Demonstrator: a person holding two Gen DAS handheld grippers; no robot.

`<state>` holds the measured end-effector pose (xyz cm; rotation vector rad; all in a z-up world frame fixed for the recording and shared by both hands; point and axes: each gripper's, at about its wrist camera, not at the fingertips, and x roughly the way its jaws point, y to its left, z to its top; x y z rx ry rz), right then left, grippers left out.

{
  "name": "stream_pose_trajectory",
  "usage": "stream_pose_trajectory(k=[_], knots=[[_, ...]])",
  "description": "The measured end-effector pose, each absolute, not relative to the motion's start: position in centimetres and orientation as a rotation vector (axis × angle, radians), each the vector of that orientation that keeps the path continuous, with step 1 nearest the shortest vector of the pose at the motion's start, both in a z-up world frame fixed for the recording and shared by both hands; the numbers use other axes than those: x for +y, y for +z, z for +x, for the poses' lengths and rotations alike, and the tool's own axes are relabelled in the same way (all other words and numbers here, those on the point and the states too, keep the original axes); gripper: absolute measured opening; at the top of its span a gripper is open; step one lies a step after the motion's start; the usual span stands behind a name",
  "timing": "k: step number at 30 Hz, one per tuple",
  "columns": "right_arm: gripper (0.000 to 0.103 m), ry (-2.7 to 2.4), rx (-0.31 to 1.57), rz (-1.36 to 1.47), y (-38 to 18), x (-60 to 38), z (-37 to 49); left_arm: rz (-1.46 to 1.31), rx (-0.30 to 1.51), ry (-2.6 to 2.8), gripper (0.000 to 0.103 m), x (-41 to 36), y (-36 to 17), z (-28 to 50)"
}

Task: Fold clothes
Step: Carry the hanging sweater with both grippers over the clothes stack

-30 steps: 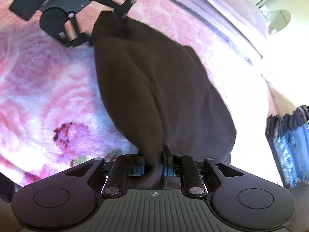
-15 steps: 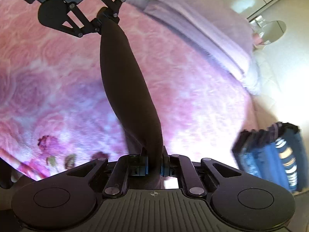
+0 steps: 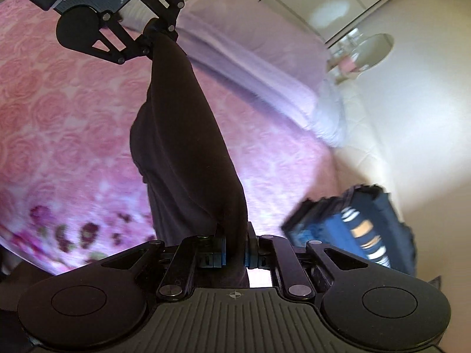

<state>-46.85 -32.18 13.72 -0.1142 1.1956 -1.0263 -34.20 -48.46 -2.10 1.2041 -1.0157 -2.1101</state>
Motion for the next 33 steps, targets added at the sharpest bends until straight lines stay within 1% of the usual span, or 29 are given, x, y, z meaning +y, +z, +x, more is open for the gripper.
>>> stream_pose_trajectory(k=[8, 13, 18, 23, 28, 33], knots=[[0.009, -1.043, 1.141, -0.229, 20.4, -36.2, -58.5, 1.137, -1.026, -2.056, 0.009, -50.9, 4.6, -45.6], [0.009, -1.071, 1.131, -0.311, 24.6, -39.3, -64.8, 1.054, -1.035, -2.028, 0.009, -53.8, 9.0, -52.2], [0.009, -1.148, 1.09, -0.376, 28.9, -43.4, -70.6, 0.942, -1.087, -2.003, 0.009, -58.4, 14.0, -57.8], [0.009, -1.234, 1.084, -0.414, 32.1, -48.1, -75.5, 0.833, -1.159, -1.995, 0.009, -64.0, 17.8, -63.6], [0.009, -1.298, 1.091, -0.42, 34.0, -53.2, -80.5, 0.794, -1.201, -1.995, 0.009, -69.5, 19.8, -69.6], [0.009, -1.32, 1.089, -0.423, 34.3, -58.8, -85.7, 0.794, -1.201, -1.988, 0.009, -75.0, 20.6, -75.7]])
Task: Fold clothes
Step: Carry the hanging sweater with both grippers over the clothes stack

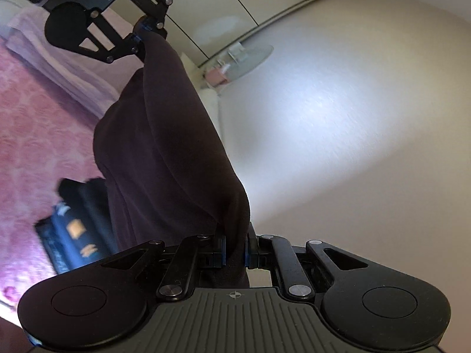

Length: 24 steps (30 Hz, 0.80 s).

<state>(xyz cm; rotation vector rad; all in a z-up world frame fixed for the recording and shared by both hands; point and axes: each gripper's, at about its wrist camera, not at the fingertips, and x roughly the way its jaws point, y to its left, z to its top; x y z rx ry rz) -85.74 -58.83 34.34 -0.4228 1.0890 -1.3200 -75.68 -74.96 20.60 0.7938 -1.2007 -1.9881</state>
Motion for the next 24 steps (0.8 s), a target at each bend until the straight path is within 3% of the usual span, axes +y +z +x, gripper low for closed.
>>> stream_pose_trajectory(k=[11, 19, 24], knots=[[0.009, -1.194, 1.068, -0.563, 30.1, -72.4, -96.7, 0.868, -1.099, -1.829, 0.009, -85.1, 17.6, -87.3], [0.009, -0.969, 1.125, -0.488, 14.8, -68.9, -98.3, 1.156, -0.979, -1.917, 0.01, -81.3, 1.4, -87.2], [0.009, -0.972, 1.108, -0.407, 11.3, -66.8, -98.4, 1.112, -0.934, -1.911, 0.009, -79.0, -0.7, -86.6]])
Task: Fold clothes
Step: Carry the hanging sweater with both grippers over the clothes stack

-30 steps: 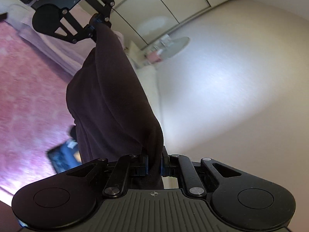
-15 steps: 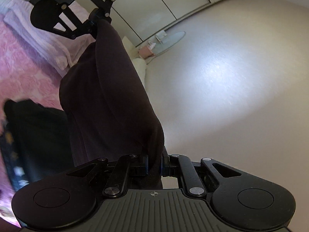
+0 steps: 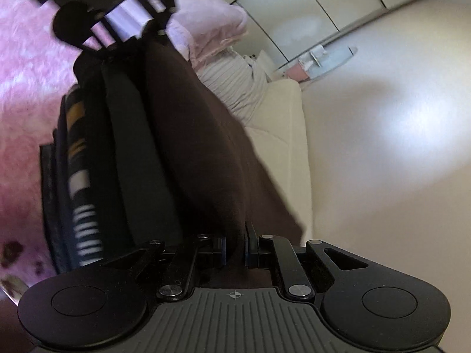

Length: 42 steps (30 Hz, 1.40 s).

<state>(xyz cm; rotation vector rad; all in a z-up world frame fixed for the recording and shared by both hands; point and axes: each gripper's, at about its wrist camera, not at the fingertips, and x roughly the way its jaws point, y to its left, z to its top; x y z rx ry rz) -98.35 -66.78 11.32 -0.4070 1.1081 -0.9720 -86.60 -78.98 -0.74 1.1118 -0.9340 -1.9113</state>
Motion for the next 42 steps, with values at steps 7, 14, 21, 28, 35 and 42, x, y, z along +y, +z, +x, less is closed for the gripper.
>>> stream_pose_trajectory(k=[7, 14, 21, 28, 35, 42], knots=[[0.009, -1.039, 1.1, -0.405, 12.3, -65.7, -98.4, 1.035, -0.961, -1.883, 0.008, -78.2, 2.7, -86.3], [0.009, -1.009, 1.153, -0.399, 10.3, -63.7, -97.2, 1.072, -0.889, -1.899, 0.007, -76.7, 0.1, -85.9], [0.009, -1.039, 1.119, -0.385, 11.0, -64.0, -96.6, 1.046, -0.851, -1.895, 0.007, -76.5, 1.4, -86.4], [0.009, -1.035, 1.136, -0.359, 9.2, -64.1, -96.5, 1.025, -0.848, -1.883, 0.007, -76.2, 1.6, -87.7], [0.009, -1.046, 1.138, -0.334, 8.5, -65.4, -96.3, 1.01, -0.809, -1.876, 0.007, -75.6, 1.6, -85.0], [0.009, -1.057, 1.124, -0.325, 7.7, -65.6, -95.8, 1.013, -0.795, -1.864, 0.006, -80.4, 2.9, -84.0]])
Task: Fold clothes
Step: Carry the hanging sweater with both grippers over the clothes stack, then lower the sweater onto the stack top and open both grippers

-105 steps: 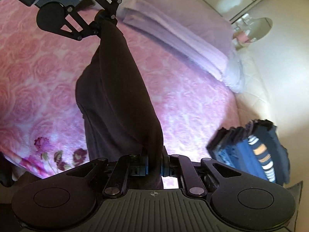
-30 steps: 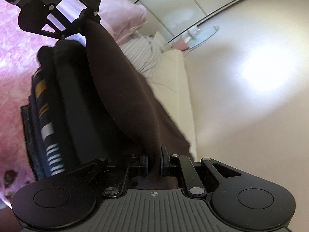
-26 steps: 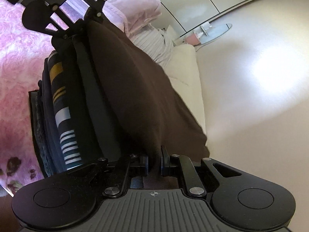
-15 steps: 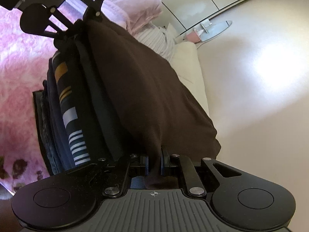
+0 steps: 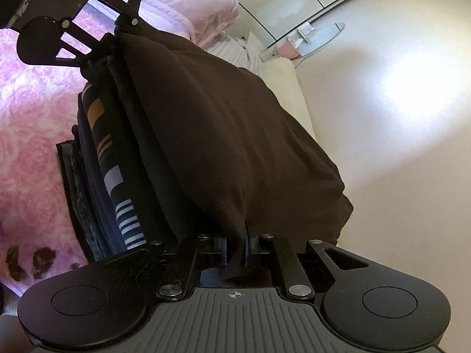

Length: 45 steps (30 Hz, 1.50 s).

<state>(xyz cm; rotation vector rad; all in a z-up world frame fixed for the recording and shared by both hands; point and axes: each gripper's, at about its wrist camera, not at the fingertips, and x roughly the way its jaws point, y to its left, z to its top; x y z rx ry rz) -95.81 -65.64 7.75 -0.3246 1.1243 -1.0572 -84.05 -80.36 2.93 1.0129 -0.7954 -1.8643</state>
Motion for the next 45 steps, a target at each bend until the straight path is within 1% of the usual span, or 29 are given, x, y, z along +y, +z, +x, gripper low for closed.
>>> stream_pose_trajectory(k=[8, 12, 16, 18, 20, 21, 23, 24, 27, 30, 35, 39, 43, 45], knots=[[0.009, -1.089, 1.114, -0.304, 7.0, -65.4, -95.4, 1.003, -0.819, -1.854, 0.006, -80.6, 3.9, -84.0], [0.009, -1.103, 1.114, -0.301, 6.9, -66.2, -95.0, 1.005, -0.805, -1.874, 0.007, -81.9, 5.4, -84.0], [0.009, -1.114, 1.114, -0.292, 7.2, -67.0, -94.8, 1.007, -0.701, -1.949, 0.014, -83.2, 8.5, -83.1], [0.009, -1.124, 1.112, -0.29, 7.2, -67.2, -94.7, 0.987, -0.618, -2.004, 0.018, -83.7, 10.3, -82.4], [0.009, -1.136, 1.11, -0.291, 7.1, -67.4, -94.5, 0.953, -0.514, -2.068, 0.019, -83.1, 12.4, -80.3], [0.009, -1.143, 1.109, -0.291, 7.0, -67.5, -94.4, 0.933, -0.465, -2.097, 0.019, -80.7, 13.2, -79.6], [0.009, -1.157, 1.106, -0.289, 7.0, -67.8, -94.3, 0.887, -0.387, -2.139, 0.019, -73.2, 13.6, -78.2], [0.009, -1.166, 1.103, -0.283, 7.0, -67.9, -94.2, 0.863, -0.356, -2.15, 0.019, -71.6, 13.7, -77.3], [0.009, -1.199, 1.097, -0.264, 6.9, -67.7, -93.9, 0.795, -0.255, -2.177, 0.019, -69.9, 15.4, -78.0], [0.009, -1.224, 1.097, -0.255, 6.8, -67.0, -93.5, 0.793, -0.149, -2.213, 0.019, -70.1, 17.3, -76.8], [0.009, -1.229, 1.102, -0.252, 6.8, -66.1, -93.2, 0.871, -0.15, -2.287, 0.019, -68.6, 17.3, -75.4], [0.009, -1.232, 1.11, -0.261, 6.9, -66.5, -92.9, 0.814, -0.15, -2.296, 0.019, -69.0, 16.4, -75.7], [0.009, -1.232, 1.117, -0.27, 6.8, -66.8, -92.7, 0.71, -0.06, -2.279, 0.019, -71.6, 15.7, -77.0], [0.009, -1.233, 1.119, -0.267, 6.6, -66.4, -92.7, 0.705, 0.001, -2.273, 0.019, -72.9, 15.5, -77.9]])
